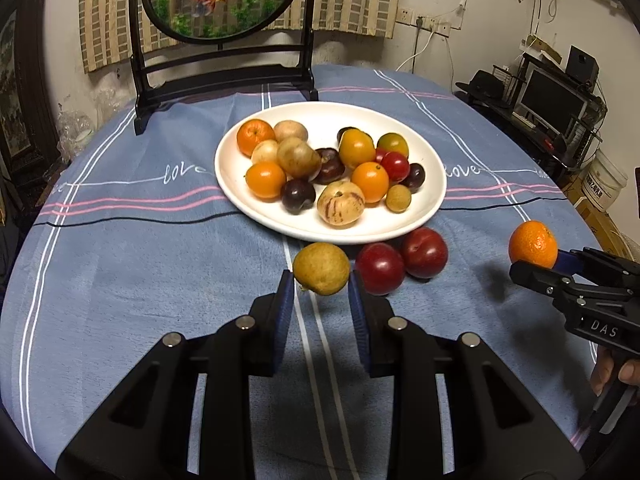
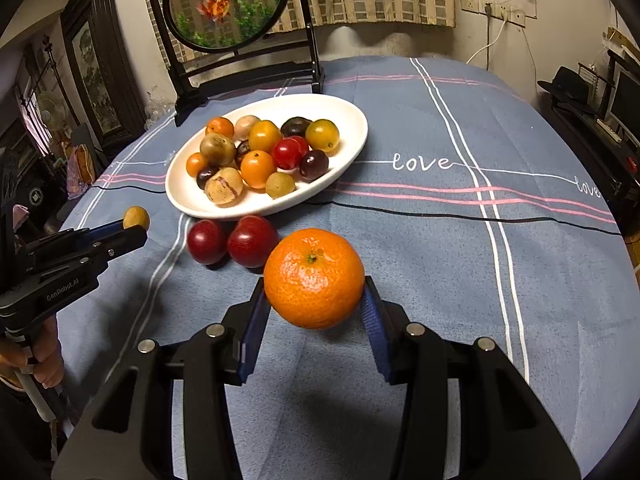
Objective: Organize fruits
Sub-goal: 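Place the yellow fruit on the plate with the left tool while the right tool places the mandarin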
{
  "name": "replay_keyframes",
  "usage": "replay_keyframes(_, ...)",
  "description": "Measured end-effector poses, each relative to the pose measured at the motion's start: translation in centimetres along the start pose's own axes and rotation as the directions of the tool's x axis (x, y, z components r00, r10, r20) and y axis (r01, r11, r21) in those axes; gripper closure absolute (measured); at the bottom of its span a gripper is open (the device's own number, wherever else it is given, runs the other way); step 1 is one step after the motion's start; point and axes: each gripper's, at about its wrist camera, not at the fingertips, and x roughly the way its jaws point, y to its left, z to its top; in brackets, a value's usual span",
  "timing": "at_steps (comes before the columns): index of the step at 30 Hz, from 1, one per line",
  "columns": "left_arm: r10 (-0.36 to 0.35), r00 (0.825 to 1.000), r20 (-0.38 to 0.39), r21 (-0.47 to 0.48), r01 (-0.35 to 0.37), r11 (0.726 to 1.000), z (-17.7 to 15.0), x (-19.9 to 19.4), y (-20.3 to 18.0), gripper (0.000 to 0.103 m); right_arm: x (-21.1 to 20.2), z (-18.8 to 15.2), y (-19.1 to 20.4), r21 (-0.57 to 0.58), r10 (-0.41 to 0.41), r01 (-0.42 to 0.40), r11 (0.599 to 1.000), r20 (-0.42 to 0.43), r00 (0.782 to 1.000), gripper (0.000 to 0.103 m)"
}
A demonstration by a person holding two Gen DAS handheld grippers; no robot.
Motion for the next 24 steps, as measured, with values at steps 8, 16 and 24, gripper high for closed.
replay_keyframes(8, 0.000, 1.000, 0.025, 0.027, -0.001, 1.000, 1.7, -0.6, -0.7, 0.075, -0.5, 2.1, 0.8, -0.007, 0.039, -0.039, 0.999, 0.039, 0.999, 0.057)
replay_keyframes(16, 0.006, 0.999, 0.044, 0.034, -0.008, 0.999, 4.6, 0.2, -0.7, 0.075, 0.2, 5.8, 2.3, -0.052, 0.068, -0.065, 0.997, 0.061, 0.996, 0.057)
replay_keyframes(24, 0.004, 0.999, 0.035, 0.005, -0.004, 1.000, 6.9, 2.4, -0.4, 0.075, 2.3, 8.9, 3.3, -0.080, 0.075, -0.070, 0.994, 0.058, 0.995, 0.057)
